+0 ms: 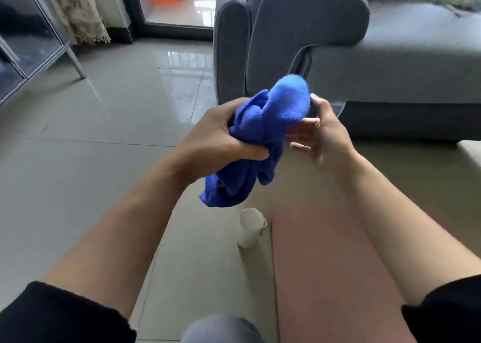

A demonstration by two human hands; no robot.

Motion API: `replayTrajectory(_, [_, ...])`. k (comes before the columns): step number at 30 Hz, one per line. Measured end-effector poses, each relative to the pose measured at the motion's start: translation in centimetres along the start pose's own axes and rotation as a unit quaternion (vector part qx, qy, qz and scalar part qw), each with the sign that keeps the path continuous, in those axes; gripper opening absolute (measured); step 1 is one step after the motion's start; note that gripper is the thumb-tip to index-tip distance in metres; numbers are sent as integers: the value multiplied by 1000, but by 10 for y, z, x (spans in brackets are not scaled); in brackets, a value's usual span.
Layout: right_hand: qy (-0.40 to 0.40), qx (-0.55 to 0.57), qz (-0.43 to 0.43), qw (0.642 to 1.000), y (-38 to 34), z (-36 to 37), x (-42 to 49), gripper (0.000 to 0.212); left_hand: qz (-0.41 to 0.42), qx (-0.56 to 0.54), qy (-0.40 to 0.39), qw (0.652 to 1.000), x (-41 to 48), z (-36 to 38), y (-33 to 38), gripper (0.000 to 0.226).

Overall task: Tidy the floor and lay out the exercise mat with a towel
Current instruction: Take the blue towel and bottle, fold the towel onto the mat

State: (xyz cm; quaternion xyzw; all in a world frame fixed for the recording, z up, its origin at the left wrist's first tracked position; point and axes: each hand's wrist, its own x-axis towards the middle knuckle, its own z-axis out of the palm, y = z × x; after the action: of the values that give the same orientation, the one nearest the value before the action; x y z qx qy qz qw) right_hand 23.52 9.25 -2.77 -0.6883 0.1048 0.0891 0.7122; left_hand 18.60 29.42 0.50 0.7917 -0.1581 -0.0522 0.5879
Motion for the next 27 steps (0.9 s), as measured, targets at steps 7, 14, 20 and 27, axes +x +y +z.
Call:
replayTrajectory(7, [-172, 178, 55, 967, -16, -115, -43, 43, -25, -75, -218, 973, 28, 79, 44, 37])
replayTrajectory(14, [69, 132, 27, 988, 39, -169, -57, 6, -112, -81, -103, 985, 40, 133, -12, 33])
replayTrajectory(20, [311, 169, -20, 935, 86, -208, -79, 20, -263, -57, 9, 963, 48, 154, -48, 24])
replayTrajectory(27, [125, -8, 202, 971, 116, -213, -119, 13, -381, -323, 84, 862, 56, 156, -55, 38])
